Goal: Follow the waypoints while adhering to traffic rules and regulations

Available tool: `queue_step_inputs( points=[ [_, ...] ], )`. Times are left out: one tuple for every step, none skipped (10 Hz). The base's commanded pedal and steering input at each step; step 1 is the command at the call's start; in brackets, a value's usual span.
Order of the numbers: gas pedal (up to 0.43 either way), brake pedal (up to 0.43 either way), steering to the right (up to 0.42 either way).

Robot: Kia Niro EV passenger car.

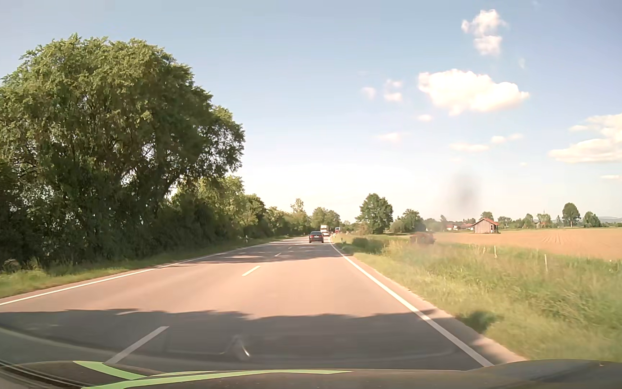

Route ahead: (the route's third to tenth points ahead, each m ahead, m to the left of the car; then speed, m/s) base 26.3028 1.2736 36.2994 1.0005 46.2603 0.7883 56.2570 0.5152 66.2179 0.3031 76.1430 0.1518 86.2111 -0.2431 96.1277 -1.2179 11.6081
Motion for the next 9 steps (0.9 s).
queue_step_inputs(
  points=[
    [0.13,0.0,0.001],
    [0.13,0.0,0.001],
    [0.13,0.0,0.001],
    [0.13,0.0,0.001],
    [0.13,0.0,0.001],
    [0.13,0.0,0.001],
    [0.13,0.0,0.001],
    [0.13,0.0,0.001],
    [0.13,0.0,0.001]
  ],
)
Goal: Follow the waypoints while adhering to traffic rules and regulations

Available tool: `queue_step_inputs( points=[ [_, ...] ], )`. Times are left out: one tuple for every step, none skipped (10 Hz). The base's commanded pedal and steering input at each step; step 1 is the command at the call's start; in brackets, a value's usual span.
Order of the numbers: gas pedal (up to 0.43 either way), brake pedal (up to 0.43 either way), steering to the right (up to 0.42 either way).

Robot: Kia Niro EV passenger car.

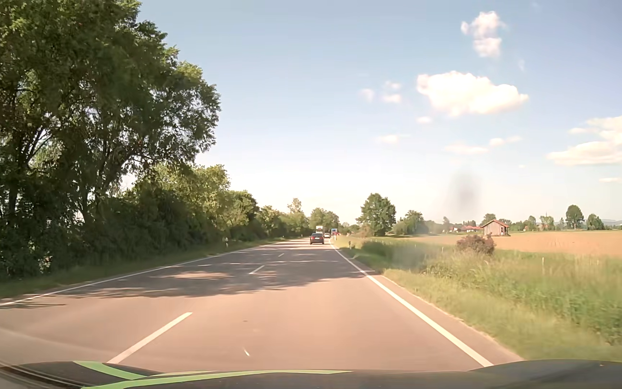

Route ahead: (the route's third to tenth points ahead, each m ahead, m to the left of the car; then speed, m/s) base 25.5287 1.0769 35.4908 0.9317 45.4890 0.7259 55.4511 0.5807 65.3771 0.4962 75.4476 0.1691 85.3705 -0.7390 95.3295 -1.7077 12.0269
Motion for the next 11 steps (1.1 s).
queue_step_inputs(
  points=[
    [0.13,0.0,0.001],
    [0.13,0.0,0.001],
    [0.13,0.0,0.001],
    [0.13,0.0,0.001],
    [0.13,0.0,0.001],
    [0.13,0.0,0.001],
    [0.13,0.0,0.001],
    [0.13,0.0,0.001],
    [0.13,0.0,0.001],
    [0.13,0.0,0.001],
    [0.13,0.0,0.001]
  ],
)
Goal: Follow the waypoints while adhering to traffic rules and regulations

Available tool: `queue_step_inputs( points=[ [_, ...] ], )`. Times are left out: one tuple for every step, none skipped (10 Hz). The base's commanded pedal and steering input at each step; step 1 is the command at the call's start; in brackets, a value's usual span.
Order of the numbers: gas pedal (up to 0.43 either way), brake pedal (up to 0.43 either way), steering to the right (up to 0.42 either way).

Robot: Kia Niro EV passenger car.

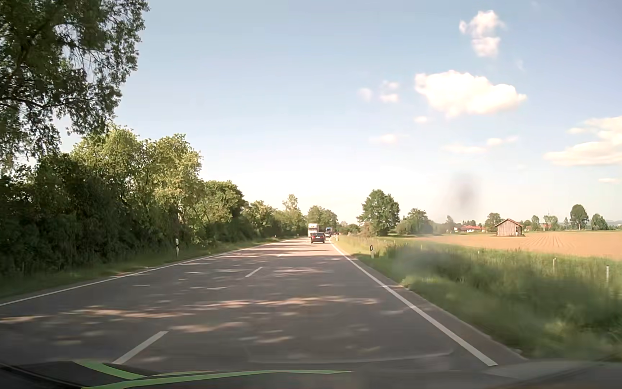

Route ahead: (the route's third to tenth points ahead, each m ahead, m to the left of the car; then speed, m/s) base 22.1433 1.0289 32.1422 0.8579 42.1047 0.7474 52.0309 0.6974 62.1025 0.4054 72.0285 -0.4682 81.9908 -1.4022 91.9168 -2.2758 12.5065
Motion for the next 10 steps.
queue_step_inputs(
  points=[
    [0.13,0.0,0.001],
    [0.13,0.0,0.001],
    [0.13,0.0,0.001],
    [0.13,0.0,0.001],
    [0.13,0.0,0.001],
    [0.13,0.0,0.001],
    [0.13,0.0,0.001],
    [0.13,0.0,0.002],
    [0.13,0.0,0.005],
    [0.13,0.0,0.005]
  ],
)
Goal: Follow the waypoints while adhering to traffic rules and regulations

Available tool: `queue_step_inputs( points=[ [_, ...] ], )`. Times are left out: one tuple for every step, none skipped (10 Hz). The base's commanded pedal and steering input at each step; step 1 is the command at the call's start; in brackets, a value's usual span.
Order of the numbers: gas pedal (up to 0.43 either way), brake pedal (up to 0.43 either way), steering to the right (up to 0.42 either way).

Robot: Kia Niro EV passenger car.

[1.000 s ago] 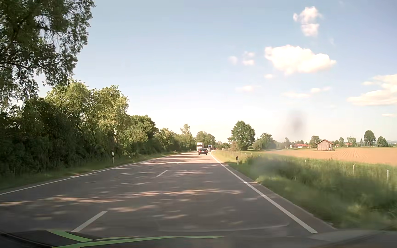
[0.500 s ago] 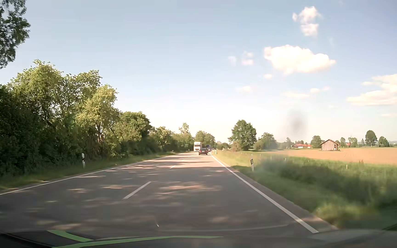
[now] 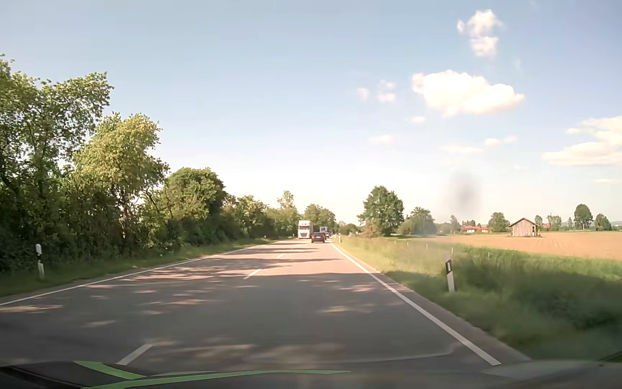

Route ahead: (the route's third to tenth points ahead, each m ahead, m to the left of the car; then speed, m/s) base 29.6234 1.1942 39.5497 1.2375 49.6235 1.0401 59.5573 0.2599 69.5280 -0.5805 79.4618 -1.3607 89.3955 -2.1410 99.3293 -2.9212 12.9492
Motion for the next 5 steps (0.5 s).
queue_step_inputs(
  points=[
    [0.13,0.0,0.005],
    [0.13,0.0,0.005],
    [0.13,0.0,0.005],
    [0.13,0.0,0.005],
    [0.13,0.0,0.005]
  ],
)
